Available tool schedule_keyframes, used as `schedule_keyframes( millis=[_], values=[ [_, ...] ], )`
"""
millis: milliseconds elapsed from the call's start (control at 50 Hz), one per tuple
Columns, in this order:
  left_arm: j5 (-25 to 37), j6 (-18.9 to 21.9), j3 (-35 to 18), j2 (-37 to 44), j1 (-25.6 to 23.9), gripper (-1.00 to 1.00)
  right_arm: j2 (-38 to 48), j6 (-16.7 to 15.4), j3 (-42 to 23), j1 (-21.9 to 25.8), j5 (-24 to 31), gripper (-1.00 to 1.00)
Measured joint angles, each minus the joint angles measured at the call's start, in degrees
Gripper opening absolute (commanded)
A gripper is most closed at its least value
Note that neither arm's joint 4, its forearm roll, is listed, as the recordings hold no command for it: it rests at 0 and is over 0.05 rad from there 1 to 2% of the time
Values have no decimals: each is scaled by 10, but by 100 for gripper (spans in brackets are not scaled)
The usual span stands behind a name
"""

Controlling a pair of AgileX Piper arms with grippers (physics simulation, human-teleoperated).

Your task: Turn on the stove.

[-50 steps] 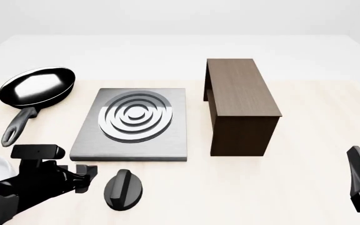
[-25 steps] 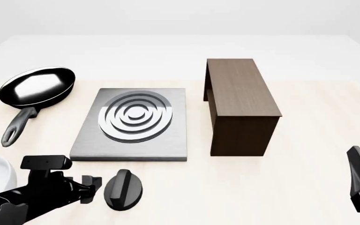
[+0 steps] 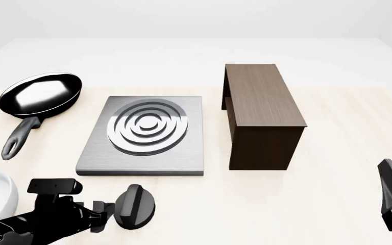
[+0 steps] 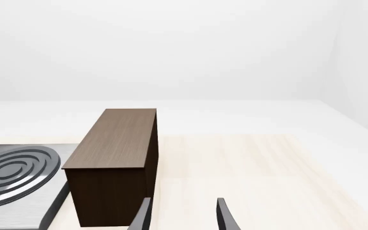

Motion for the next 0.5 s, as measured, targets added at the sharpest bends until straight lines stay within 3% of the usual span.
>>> schedule_keyframes(
  millis=[400,500],
  values=[
    [-25,-45,5,33,-58,100,0,0,0,0,0,100],
    [-33,-34,6,36,-70,100,0,0,0,0,0,100]
  ],
)
